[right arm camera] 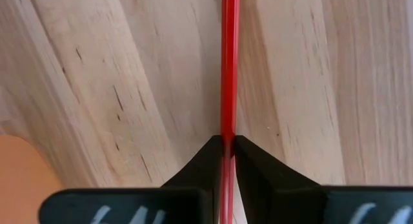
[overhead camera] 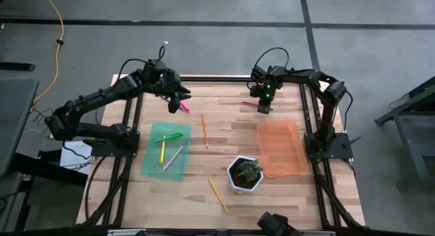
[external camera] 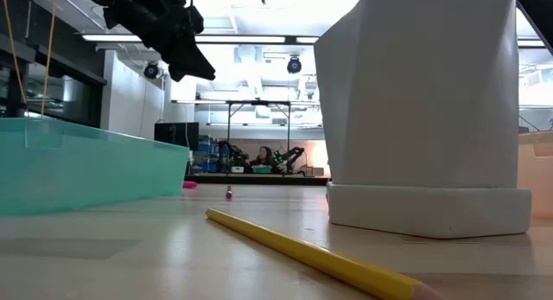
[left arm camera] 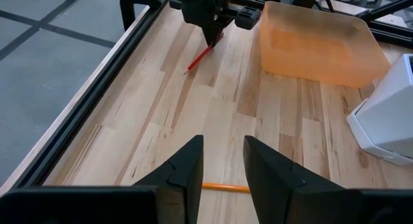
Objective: Sort pens & pencils
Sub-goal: Put the red pencil into the orange bin
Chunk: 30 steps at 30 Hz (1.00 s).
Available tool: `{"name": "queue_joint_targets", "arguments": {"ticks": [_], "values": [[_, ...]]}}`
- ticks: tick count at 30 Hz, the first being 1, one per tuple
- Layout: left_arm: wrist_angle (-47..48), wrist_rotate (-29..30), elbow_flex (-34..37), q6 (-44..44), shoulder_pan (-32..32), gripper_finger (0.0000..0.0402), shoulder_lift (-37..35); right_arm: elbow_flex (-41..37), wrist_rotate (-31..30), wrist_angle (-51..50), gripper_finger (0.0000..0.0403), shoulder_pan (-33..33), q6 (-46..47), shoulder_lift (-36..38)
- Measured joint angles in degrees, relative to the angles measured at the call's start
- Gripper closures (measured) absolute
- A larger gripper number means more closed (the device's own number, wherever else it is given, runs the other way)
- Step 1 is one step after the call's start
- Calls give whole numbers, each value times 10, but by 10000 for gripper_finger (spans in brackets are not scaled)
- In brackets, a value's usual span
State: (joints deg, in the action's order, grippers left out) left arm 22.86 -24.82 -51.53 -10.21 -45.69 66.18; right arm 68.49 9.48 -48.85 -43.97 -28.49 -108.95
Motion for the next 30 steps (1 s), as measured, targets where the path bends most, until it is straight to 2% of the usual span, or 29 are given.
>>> {"name": "queue_joint_targets", "arguments": {"ticks": [5, 14, 30], "values": [[0, 0, 0, 0, 0, 305, 0, 0, 2, 0, 368, 0, 1, 0], [0, 0, 0, 0, 0, 305, 0, 0, 1, 0, 318, 0, 2, 0], [0, 0, 0, 0, 0, 305, 0, 3, -5, 4, 313, 5, 5, -11]]}}
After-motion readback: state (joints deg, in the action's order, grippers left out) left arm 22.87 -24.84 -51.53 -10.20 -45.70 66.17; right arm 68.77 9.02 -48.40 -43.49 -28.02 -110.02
